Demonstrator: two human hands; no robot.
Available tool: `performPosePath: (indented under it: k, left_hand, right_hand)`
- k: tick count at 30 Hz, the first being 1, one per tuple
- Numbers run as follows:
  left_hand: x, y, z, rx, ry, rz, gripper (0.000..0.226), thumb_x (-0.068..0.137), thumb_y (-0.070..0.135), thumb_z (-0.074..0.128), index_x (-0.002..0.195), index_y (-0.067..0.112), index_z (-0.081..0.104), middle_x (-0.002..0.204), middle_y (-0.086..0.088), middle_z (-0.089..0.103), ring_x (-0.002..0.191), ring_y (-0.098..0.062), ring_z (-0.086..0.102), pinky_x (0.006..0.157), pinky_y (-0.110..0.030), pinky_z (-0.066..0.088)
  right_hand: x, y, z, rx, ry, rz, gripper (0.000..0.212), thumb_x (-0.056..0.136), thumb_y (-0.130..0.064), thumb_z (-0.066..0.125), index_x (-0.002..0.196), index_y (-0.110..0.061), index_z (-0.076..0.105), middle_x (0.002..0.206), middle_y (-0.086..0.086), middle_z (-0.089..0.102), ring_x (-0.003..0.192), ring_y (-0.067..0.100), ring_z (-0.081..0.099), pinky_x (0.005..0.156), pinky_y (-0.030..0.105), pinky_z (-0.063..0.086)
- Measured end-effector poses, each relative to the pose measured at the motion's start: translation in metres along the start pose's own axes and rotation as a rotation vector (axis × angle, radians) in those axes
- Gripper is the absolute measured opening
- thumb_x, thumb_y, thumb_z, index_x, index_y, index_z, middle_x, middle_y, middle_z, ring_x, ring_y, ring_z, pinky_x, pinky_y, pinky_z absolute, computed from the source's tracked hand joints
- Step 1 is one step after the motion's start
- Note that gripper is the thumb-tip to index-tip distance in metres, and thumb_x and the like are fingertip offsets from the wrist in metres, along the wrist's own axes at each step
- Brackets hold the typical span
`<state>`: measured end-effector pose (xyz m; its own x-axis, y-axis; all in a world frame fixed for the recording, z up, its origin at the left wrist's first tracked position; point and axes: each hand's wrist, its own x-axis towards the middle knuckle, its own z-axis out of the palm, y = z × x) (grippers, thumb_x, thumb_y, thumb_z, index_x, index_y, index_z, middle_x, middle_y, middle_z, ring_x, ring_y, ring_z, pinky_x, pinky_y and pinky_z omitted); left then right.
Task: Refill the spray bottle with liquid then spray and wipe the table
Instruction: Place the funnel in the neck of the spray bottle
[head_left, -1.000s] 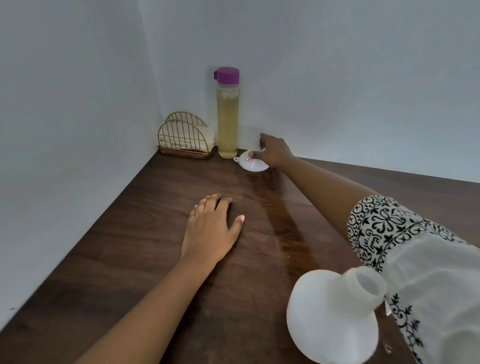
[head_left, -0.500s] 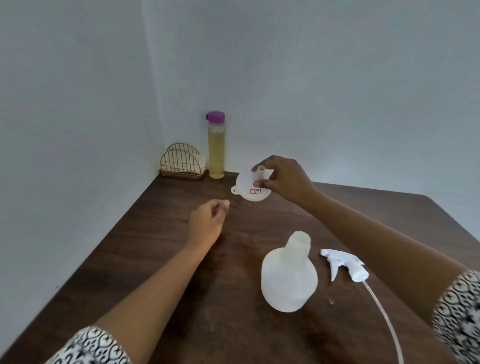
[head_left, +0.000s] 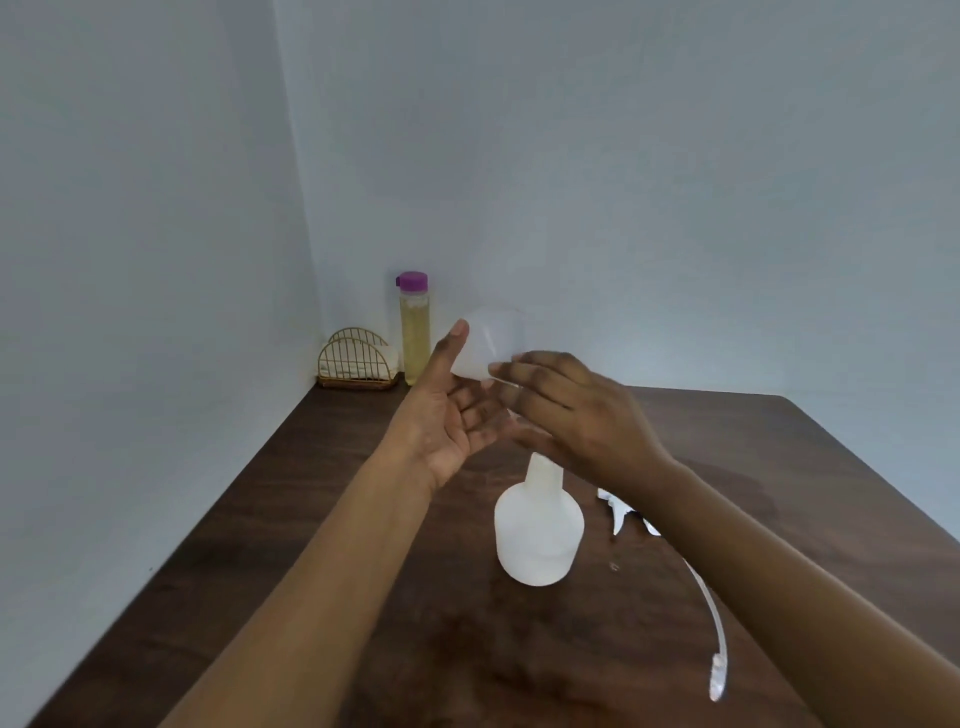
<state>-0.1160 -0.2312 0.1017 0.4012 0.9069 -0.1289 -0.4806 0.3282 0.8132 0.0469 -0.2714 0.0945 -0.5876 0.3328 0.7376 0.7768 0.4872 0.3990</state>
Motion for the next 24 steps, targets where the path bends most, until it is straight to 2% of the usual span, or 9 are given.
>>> performPosePath:
  k: [2, 5, 6, 8, 10, 13, 16, 20, 24]
  left_hand:
    - [-0.003, 0.002, -0.001, 0.056, -0.025, 0.046, 0.073, 0.066, 0.049, 0.074, 0.127, 0.013, 0.055, 0.102, -0.011, 0.073, 0.099, -0.025, 0.069, 0.088, -0.049, 0.054]
    - [-0.006, 0.005, -0.002, 0.197, -0.113, 0.159, 0.062, 0.064, 0.040, 0.078, 0.119, 0.021, 0.058, 0.114, -0.010, 0.069, 0.115, -0.028, 0.061, 0.099, -0.055, 0.046]
    - [-0.007, 0.006, -0.003, 0.247, -0.150, 0.192, 0.062, 0.061, 0.038, 0.079, 0.118, 0.023, 0.060, 0.118, -0.007, 0.067, 0.118, -0.028, 0.059, 0.100, -0.054, 0.046]
    - [-0.007, 0.007, -0.003, 0.326, -0.218, 0.237, 0.063, 0.056, 0.035, 0.079, 0.116, 0.028, 0.063, 0.116, 0.001, 0.066, 0.120, -0.026, 0.057, 0.101, -0.050, 0.046]
    - [-0.007, 0.007, -0.003, 0.390, -0.279, 0.252, 0.067, 0.055, 0.028, 0.081, 0.120, 0.030, 0.062, 0.114, 0.006, 0.067, 0.119, -0.024, 0.058, 0.101, -0.047, 0.045]
    - [-0.007, 0.005, -0.001, 0.470, -0.292, 0.275, 0.078, 0.063, 0.014, 0.084, 0.133, 0.025, 0.053, 0.120, 0.004, 0.063, 0.120, -0.022, 0.057, 0.102, -0.043, 0.047]
    - [-0.005, 0.000, 0.001, 0.551, -0.262, 0.327, 0.081, 0.061, 0.011, 0.085, 0.134, 0.021, 0.050, 0.124, 0.003, 0.060, 0.117, -0.016, 0.058, 0.104, -0.042, 0.045]
    - [0.002, -0.009, -0.003, 0.672, -0.233, 0.349, 0.076, 0.054, 0.023, 0.090, 0.122, 0.031, 0.057, 0.123, 0.004, 0.060, 0.117, -0.015, 0.057, 0.106, -0.043, 0.044]
    - [0.006, -0.013, -0.005, 0.688, -0.231, 0.342, 0.067, 0.050, 0.040, 0.084, 0.113, 0.035, 0.062, 0.121, 0.002, 0.063, 0.118, -0.019, 0.057, 0.106, -0.045, 0.043]
  right_hand:
    - [-0.007, -0.009, -0.010, 0.229, 0.013, 0.268, 0.052, 0.080, -0.046, 0.065, 0.124, -0.019, 0.055, 0.122, 0.000, 0.064, 0.109, 0.012, 0.056, 0.076, 0.032, 0.057]
    - [0.000, -0.017, -0.033, 0.762, 0.098, 0.842, 0.068, 0.071, -0.049, 0.073, 0.130, -0.027, 0.048, 0.130, -0.009, 0.055, 0.115, 0.003, 0.054, 0.088, 0.026, 0.053]
    - [0.002, -0.012, -0.037, 0.916, 0.054, 0.991, 0.075, 0.070, -0.050, 0.072, 0.135, -0.027, 0.043, 0.134, -0.010, 0.051, 0.118, 0.005, 0.053, 0.092, 0.026, 0.051]
    - [0.004, 0.001, -0.041, 1.181, -0.075, 1.138, 0.085, 0.070, -0.053, 0.071, 0.142, -0.026, 0.035, 0.137, -0.005, 0.049, 0.122, 0.011, 0.053, 0.099, 0.031, 0.048]
    - [0.003, 0.008, -0.043, 1.299, -0.156, 1.139, 0.084, 0.069, -0.048, 0.076, 0.140, -0.022, 0.039, 0.131, -0.002, 0.056, 0.117, 0.013, 0.058, 0.099, 0.033, 0.047]
    - [-0.001, 0.011, -0.041, 1.301, -0.179, 1.078, 0.057, 0.066, -0.036, 0.074, 0.119, -0.025, 0.057, 0.115, -0.001, 0.068, 0.106, 0.012, 0.065, 0.094, 0.029, 0.048]
    - [-0.007, 0.017, -0.037, 1.293, -0.166, 1.091, 0.053, 0.068, -0.029, 0.080, 0.116, -0.025, 0.059, 0.112, -0.002, 0.069, 0.104, 0.012, 0.066, 0.090, 0.026, 0.049]
    - [-0.017, 0.023, -0.033, 1.233, -0.198, 1.102, 0.054, 0.065, -0.027, 0.081, 0.115, -0.026, 0.060, 0.112, -0.002, 0.069, 0.103, 0.013, 0.067, 0.094, 0.030, 0.050]
    - [-0.023, 0.027, -0.030, 1.244, -0.228, 1.107, 0.056, 0.061, -0.024, 0.084, 0.112, -0.025, 0.061, 0.109, -0.001, 0.070, 0.101, 0.014, 0.068, 0.093, 0.030, 0.051]
